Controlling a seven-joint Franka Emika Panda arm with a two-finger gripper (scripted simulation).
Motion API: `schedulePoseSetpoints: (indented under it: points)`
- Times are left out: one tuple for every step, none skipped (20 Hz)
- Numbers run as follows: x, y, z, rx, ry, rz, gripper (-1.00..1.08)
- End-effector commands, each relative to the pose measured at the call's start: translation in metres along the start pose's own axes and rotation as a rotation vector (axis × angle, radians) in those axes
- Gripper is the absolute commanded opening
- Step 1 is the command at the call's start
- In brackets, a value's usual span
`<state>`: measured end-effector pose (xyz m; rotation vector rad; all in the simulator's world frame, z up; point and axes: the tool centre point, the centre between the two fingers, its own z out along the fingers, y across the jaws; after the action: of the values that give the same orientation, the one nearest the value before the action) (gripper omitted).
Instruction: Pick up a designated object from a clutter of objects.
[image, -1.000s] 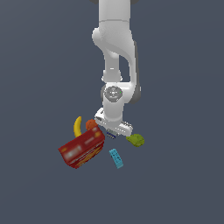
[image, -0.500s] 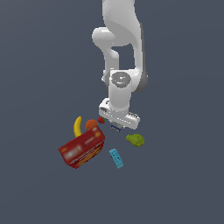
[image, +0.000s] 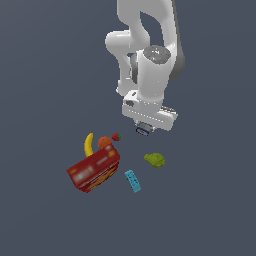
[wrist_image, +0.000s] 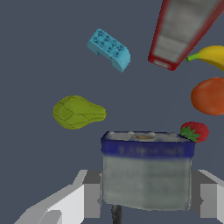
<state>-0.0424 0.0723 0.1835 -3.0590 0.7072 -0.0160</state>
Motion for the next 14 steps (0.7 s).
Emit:
schedulePoseSetpoints:
  points:
    - [-0.009,-0.008,-0.026,-0.001,0.000,0.001,-1.00]
    - [-0.013,-0.011,-0.036,-0.002,-0.001,0.001,-1.00]
    - [-0.016,-0.014,-0.046,-0.002,-0.001,0.001,-1.00]
    - [-0.020,-0.017,-0.056,-0.002,-0.001,0.001,-1.00]
    - [-0.023,-0.020,-0.065,-0.003,-0.002,0.001,-1.00]
    - [-0.026,-0.023,-0.075,-0.003,-0.002,0.002,-1.00]
    - [-0.030,-0.027,-0.085,-0.003,-0.002,0.002,-1.00]
    - [-0.033,-0.030,-0.095,-0.003,-0.003,0.002,-1.00]
    - [-0.036,-0.033,-0.104,-0.004,-0.003,0.002,-1.00]
    - [-0.040,-0.036,-0.114,-0.004,-0.003,0.002,-1.00]
    - [-0.043,-0.039,-0.124,-0.004,-0.004,0.002,-1.00]
    - [-0.046,-0.043,-0.133,-0.004,-0.005,0.002,-1.00]
    - [-0.049,-0.046,-0.142,-0.004,-0.005,0.002,-1.00]
    - [-0.051,-0.049,-0.151,-0.004,-0.005,0.002,-1.00]
